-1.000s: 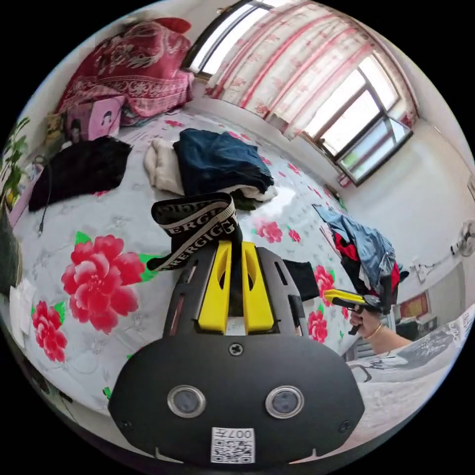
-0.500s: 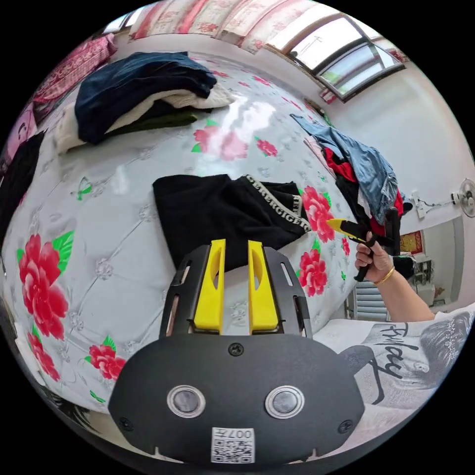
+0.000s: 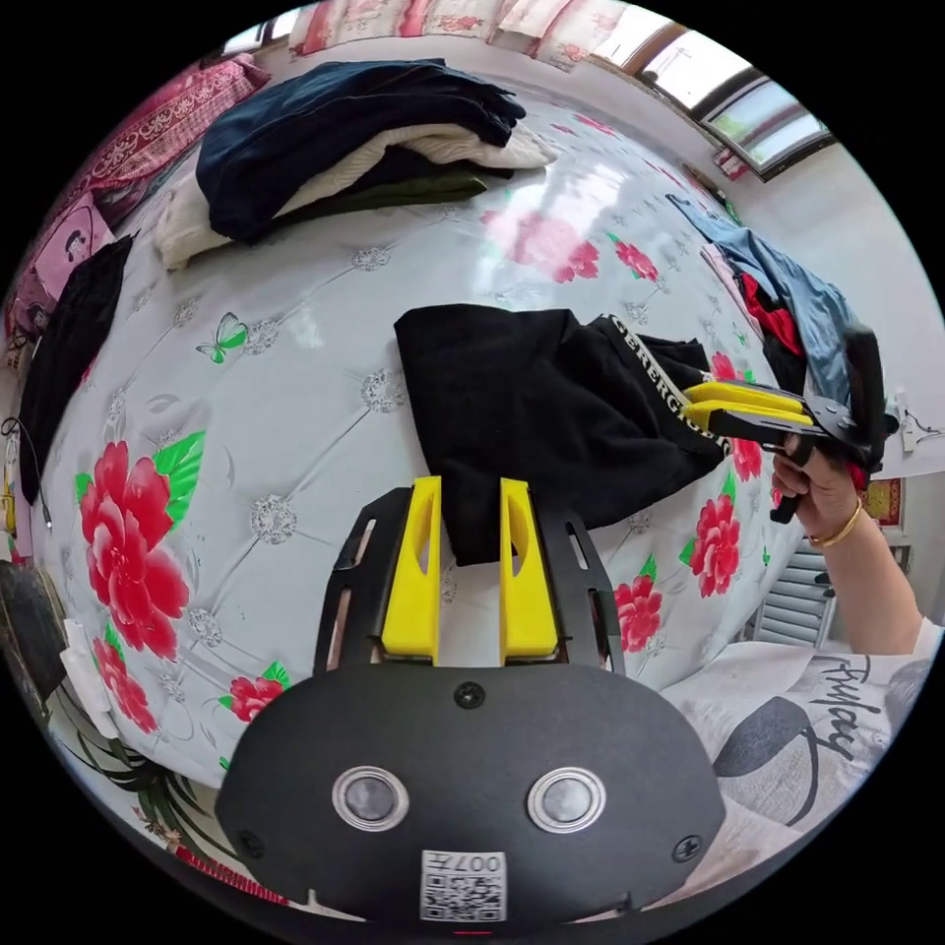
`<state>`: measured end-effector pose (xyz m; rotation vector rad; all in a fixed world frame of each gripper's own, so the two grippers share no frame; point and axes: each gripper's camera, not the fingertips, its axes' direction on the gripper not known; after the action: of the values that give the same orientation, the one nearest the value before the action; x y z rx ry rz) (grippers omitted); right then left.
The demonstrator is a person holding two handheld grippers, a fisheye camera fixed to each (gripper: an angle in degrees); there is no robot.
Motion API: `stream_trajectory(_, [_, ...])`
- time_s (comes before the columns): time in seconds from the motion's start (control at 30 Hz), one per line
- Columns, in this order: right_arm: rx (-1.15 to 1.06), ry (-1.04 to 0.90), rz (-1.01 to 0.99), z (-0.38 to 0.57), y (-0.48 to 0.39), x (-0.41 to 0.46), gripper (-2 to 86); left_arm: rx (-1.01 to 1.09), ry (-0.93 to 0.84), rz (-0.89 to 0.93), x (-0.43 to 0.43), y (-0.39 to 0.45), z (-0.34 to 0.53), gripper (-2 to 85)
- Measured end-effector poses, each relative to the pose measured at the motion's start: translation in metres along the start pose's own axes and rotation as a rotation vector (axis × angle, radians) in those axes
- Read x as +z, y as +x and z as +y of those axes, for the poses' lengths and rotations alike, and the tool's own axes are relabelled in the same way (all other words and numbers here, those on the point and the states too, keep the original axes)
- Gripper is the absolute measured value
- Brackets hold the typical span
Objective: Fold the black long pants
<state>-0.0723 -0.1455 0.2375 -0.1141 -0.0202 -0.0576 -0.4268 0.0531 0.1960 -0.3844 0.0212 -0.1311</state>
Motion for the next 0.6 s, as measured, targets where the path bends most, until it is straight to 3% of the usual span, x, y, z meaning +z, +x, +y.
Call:
stream_trajectory(0.1, [-0.065,0.048,0.025,0.008,-0.003,-0.006,2.6,-0.001,0.006,0.016,0.001,-0.003,0.0,9.2])
stream_trajectory(0.23, [0.035,0.208,-0.081,0.041,0.026,-0.044,1.3,-0.014,0.008,0.064,0.0,-0.013,-0.001,9.9])
stream_trajectory(0.43, [0.223,0.17,-0.125,0.072,0.08,-0.042,6.4,-0.047,0.014,0.057,-0.011,-0.029,0.001,10.7])
stream_trajectory(0.6, [0.368,0.213,-0.268,0.066,0.128,-0.037,9.9,-0.059,-0.03,0.163,0.001,-0.049,-0.01,11.5])
